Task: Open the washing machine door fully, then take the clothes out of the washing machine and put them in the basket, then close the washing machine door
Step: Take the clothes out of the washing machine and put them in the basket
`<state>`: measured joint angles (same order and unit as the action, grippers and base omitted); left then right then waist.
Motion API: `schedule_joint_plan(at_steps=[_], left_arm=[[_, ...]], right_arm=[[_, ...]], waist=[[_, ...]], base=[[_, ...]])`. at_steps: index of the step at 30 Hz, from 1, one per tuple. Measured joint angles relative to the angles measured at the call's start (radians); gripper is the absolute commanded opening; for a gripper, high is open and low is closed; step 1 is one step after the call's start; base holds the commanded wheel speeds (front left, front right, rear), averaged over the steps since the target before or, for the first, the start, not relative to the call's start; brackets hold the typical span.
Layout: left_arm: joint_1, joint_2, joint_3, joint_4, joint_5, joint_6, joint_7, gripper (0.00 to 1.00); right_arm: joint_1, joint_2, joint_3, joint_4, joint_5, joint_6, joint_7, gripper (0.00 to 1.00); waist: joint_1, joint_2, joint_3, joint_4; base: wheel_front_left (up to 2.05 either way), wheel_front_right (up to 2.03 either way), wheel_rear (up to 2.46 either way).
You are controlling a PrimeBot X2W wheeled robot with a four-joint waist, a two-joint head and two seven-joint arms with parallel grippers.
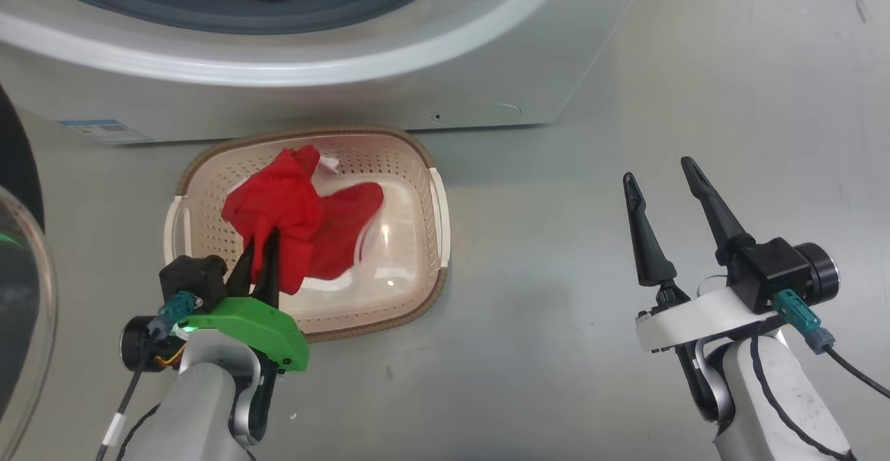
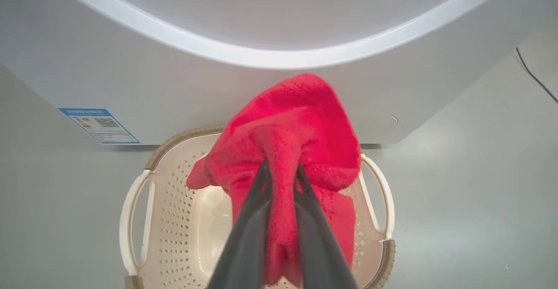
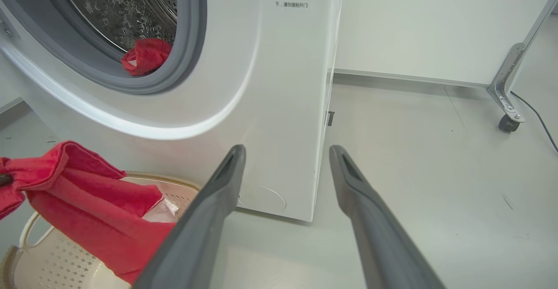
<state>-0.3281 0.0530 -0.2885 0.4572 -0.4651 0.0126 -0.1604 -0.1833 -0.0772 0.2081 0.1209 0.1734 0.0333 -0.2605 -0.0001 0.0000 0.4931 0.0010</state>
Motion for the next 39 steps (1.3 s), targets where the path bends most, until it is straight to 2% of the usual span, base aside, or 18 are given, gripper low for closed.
schedule_joint_plan(at_steps=[14,15,17,18,19,27,39], left_arm=[[-0.193,-0.004,0.034,0.227,-0.038,-0.01,0.055,0.0],[-0.206,-0.004,0.038,0.245,-0.04,-0.01,0.055,0.31],[-0.227,-0.004,0.04,0.275,-0.048,-0.018,0.059,0.61],[-0.237,-0.004,0.04,0.287,-0.048,-0.018,0.06,0.91],[-0.247,-0.004,0.039,0.303,-0.048,-0.02,0.064,1.0],[-0.306,-0.006,0.036,0.401,-0.051,-0.044,0.037,1.0],[-0.308,-0.002,0.021,0.45,0.001,-0.053,-0.071,1.0]], right_arm=[[-0.097,0.01,0.018,-0.04,0.0,0.01,0.0,1.0],[-0.101,0.011,0.019,-0.04,0.0,0.01,0.0,1.0],[-0.105,0.011,0.018,-0.04,0.0,0.011,0.0,1.0],[-0.109,0.012,0.019,-0.04,0.0,0.012,0.0,1.0],[-0.114,0.012,0.018,-0.04,0.0,0.012,0.0,1.0],[-0.125,0.015,0.01,-0.028,0.0,0.018,0.0,1.0],[-0.136,0.016,-0.02,-0.001,0.001,0.018,0.0,1.0]], waist=[[0.0001,0.0,0.169,-0.078],[0.0001,0.0,0.18,-0.084],[0.0002,0.0,0.201,-0.095],[0.0002,0.0,0.21,-0.1],[0.0002,0.0,0.218,-0.105],[0.0002,0.0,0.248,-0.127],[0.0001,0.0,0.187,-0.111]], base=[[0.0,0.0,0.0],[0.0,0.0,0.0],[0.0,0.0,0.0],[0.0,0.0,0.0],[0.0,0.0,0.0],[0.0,0.0,0.0],[0.0,0.0,0.0]])
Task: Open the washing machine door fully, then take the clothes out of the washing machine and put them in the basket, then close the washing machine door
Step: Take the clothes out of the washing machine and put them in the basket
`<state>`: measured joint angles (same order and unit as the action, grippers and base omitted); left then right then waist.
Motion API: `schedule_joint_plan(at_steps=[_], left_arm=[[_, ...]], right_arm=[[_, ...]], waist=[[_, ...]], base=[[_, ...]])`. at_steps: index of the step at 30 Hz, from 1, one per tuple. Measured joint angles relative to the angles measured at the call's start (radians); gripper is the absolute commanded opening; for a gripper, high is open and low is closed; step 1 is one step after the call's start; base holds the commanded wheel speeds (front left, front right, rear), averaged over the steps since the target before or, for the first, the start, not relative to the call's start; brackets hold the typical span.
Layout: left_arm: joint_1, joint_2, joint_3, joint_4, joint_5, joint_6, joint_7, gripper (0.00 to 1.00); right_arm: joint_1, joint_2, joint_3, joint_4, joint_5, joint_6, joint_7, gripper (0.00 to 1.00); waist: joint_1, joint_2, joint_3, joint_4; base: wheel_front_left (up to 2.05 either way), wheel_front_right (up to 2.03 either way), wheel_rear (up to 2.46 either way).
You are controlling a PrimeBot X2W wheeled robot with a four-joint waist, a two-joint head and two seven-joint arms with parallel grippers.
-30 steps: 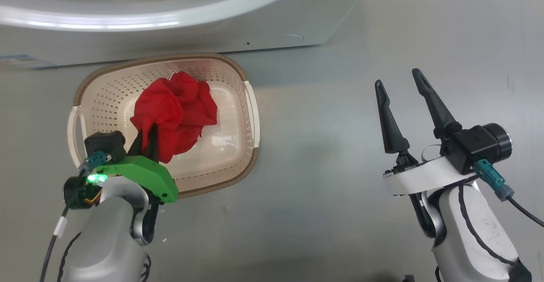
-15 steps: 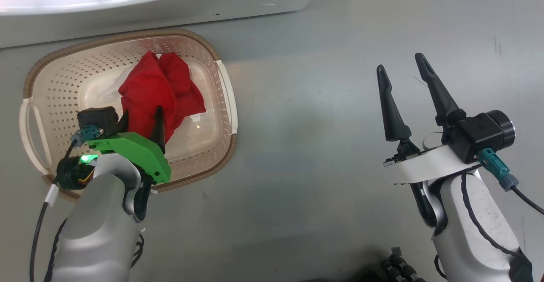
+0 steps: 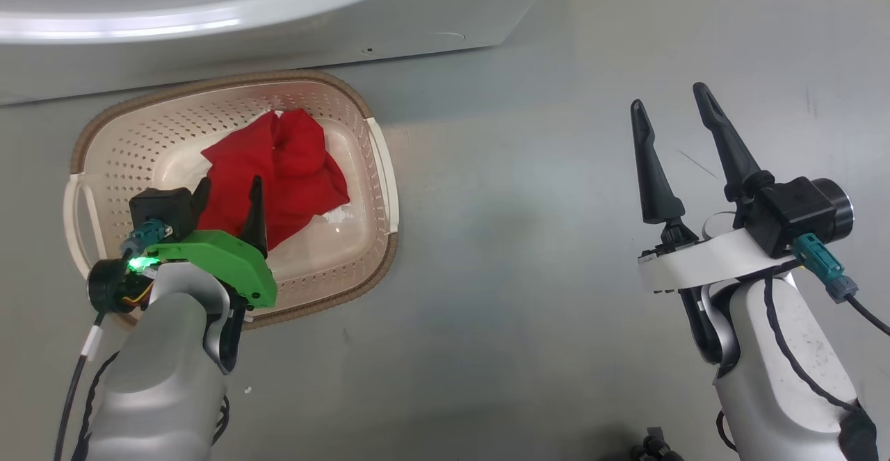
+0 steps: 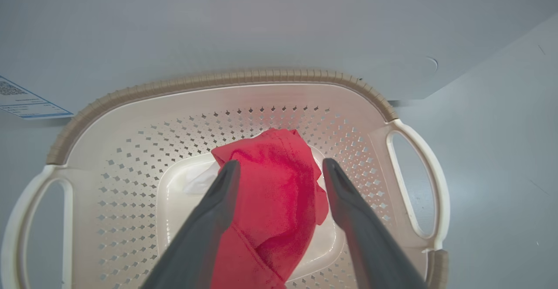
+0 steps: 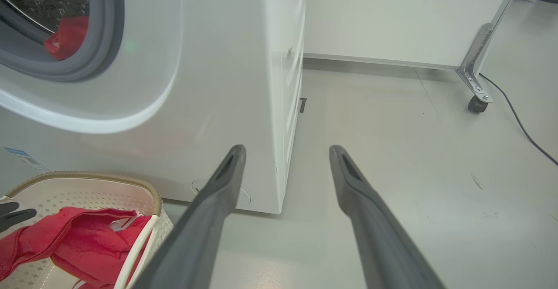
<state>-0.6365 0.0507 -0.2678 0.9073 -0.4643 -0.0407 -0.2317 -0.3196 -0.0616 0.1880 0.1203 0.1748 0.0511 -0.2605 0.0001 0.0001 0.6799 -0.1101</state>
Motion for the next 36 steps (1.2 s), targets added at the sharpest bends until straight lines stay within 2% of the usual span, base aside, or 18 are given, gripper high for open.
schedule_joint_plan(at_steps=[12,20,36], left_arm=[[0.001,-0.003,0.0,-0.082,0.023,-0.01,-0.021,1.0],[0.009,-0.003,0.027,-0.288,0.087,-0.007,-0.021,1.0],[0.246,0.018,0.041,-0.503,0.176,0.045,-0.021,1.0]], right_arm=[[0.014,-0.001,-0.034,0.024,-0.001,-0.001,0.0,1.0],[0.067,-0.001,-0.046,0.052,-0.002,-0.001,0.0,1.0],[0.167,0.001,-0.053,0.089,-0.002,-0.001,0.0,1.0]], waist=[[0.0,0.0,-0.105,0.06],[0.0,0.0,-0.195,0.097],[-0.0001,0.0,-0.4,0.14]], base=[[0.0,0.0,0.0],[0.0,0.0,0.0],[0.0,0.0,0.0]])
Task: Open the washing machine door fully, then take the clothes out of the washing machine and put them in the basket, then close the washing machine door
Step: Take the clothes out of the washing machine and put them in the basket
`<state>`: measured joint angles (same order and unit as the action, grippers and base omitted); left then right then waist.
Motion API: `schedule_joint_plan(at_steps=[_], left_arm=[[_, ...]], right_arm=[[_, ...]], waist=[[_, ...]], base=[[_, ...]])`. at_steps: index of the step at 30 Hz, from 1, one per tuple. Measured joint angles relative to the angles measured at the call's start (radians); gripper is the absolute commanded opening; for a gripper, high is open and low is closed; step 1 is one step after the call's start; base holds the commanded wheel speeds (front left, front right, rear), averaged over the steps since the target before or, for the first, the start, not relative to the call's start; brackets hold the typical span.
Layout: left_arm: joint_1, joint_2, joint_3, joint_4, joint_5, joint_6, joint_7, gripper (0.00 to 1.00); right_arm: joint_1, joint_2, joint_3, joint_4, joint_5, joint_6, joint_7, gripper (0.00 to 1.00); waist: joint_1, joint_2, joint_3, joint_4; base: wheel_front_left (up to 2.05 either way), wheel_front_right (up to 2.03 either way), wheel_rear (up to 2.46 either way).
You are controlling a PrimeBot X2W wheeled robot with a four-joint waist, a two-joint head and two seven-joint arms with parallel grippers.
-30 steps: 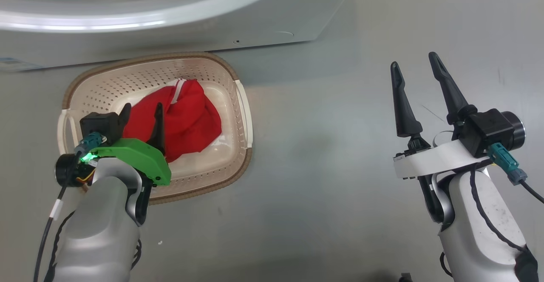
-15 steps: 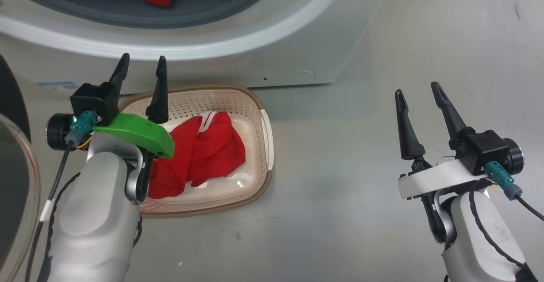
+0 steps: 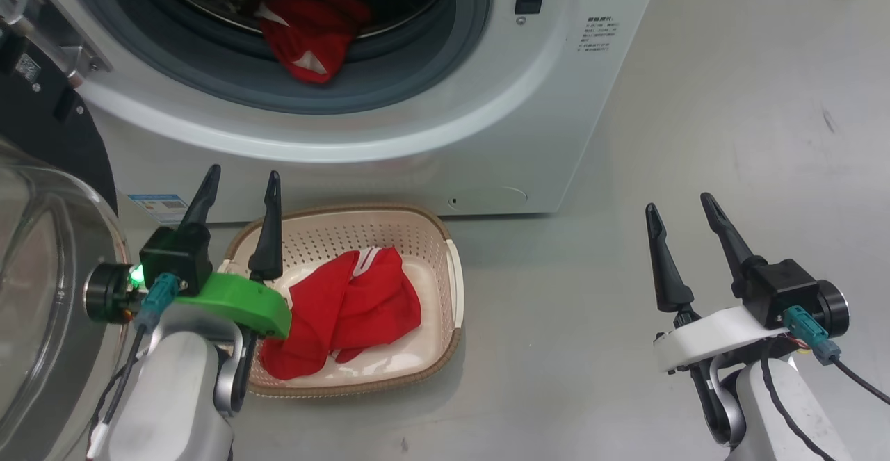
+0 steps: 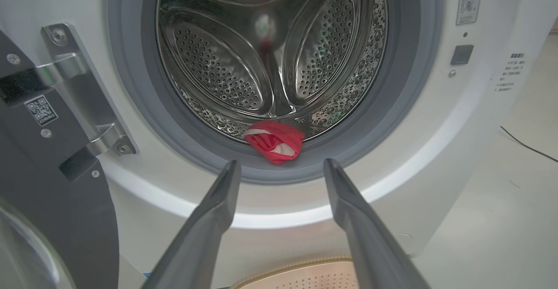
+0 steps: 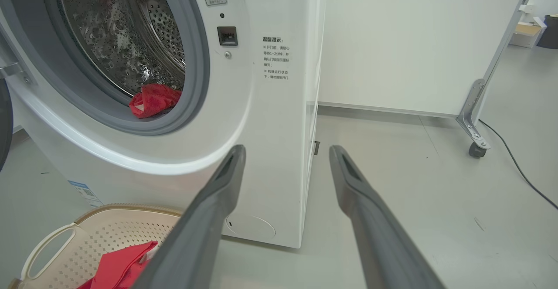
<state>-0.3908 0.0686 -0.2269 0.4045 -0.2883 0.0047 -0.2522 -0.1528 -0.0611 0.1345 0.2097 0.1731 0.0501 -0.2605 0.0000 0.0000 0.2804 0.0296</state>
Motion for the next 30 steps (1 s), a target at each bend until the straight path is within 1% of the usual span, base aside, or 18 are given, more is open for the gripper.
schedule_joint_plan(at_steps=[8,13,19,21,23,30], left_arm=[[0.148,0.016,0.005,-0.055,0.004,0.032,0.0,1.0],[0.215,0.021,0.006,-0.07,0.004,0.043,0.0,1.0],[0.301,0.028,0.005,-0.101,0.004,0.045,0.0,1.0],[0.326,0.03,0.005,-0.116,0.004,0.052,0.0,1.0],[0.347,0.033,0.004,-0.13,0.004,0.053,0.002,1.0],[0.402,0.036,0.002,-0.181,0.003,0.061,0.015,1.0]], right_arm=[[0.065,0.004,0.001,0.018,0.0,0.0,0.0,1.0],[0.099,0.005,0.002,0.022,0.0,0.0,0.0,1.0],[0.146,0.008,0.005,0.026,0.001,-0.001,0.0,1.0],[0.158,0.011,0.006,0.026,0.001,-0.009,0.0,1.0],[0.169,0.012,0.007,0.026,0.002,-0.01,0.0,1.0],[0.2,0.015,0.012,0.02,0.003,-0.018,0.0,1.0]], waist=[[0.0,0.0,-0.102,0.014],[0.0,0.0,-0.148,0.018],[0.0,0.0,-0.206,0.019],[0.0,0.0,-0.223,0.019],[0.0,0.0,-0.238,0.018],[0.0,0.0,-0.266,0.015]], base=[[0.0,0.0,0.0],[0.0,0.0,0.0],[0.0,0.0,0.0],[0.0,0.0,0.0],[0.0,0.0,0.0],[0.0,0.0,0.0]])
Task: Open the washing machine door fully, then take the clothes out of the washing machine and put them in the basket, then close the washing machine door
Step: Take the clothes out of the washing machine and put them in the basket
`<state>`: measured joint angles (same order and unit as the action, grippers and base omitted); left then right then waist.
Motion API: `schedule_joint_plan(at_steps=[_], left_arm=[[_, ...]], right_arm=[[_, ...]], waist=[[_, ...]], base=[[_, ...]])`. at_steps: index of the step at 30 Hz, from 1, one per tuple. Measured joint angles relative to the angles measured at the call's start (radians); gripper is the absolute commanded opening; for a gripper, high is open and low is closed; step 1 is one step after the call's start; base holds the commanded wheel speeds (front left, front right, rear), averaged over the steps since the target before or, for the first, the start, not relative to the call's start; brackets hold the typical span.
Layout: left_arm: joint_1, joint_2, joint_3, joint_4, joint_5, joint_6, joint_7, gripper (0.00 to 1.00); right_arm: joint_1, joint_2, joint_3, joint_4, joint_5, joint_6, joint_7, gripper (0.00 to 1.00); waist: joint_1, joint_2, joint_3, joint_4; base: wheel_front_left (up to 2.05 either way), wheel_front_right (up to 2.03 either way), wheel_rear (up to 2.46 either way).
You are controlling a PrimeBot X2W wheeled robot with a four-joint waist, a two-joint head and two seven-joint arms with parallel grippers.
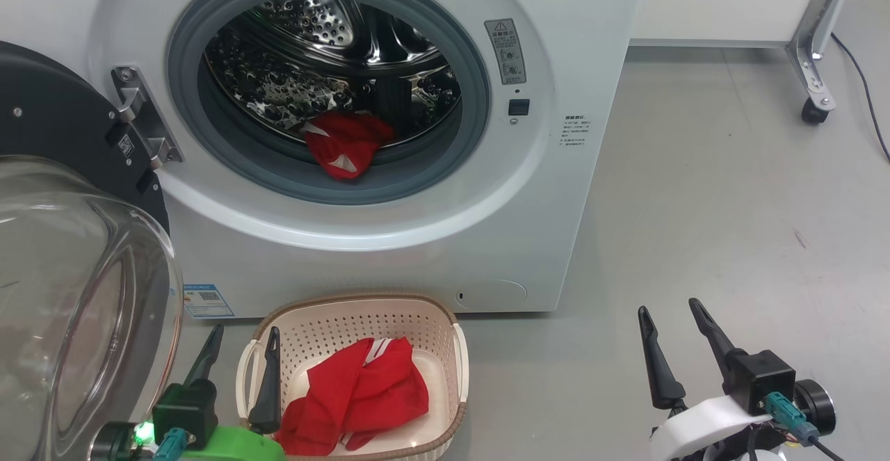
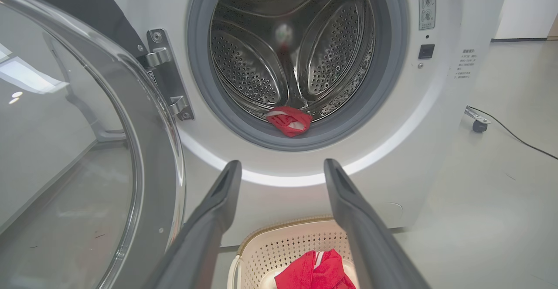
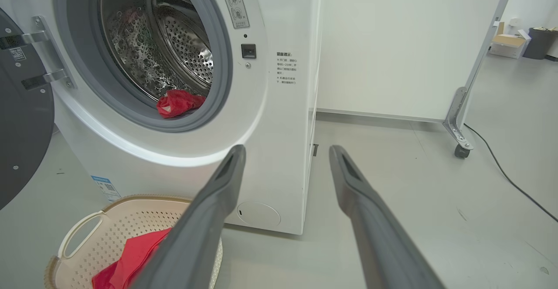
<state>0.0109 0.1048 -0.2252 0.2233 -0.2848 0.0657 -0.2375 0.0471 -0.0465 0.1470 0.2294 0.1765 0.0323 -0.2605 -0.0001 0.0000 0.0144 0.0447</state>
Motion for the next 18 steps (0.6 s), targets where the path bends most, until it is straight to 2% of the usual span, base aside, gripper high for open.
schedule_joint_plan(at_steps=[18], left_arm=[[0.04,0.013,-0.004,-0.109,0.012,0.015,0.044,1.0]], right_arm=[[0.005,0.002,0.019,-0.021,0.006,-0.009,0.0,1.0]], waist=[[0.0,0.0,0.009,-0.001]], base=[[0.0,0.0,0.0]])
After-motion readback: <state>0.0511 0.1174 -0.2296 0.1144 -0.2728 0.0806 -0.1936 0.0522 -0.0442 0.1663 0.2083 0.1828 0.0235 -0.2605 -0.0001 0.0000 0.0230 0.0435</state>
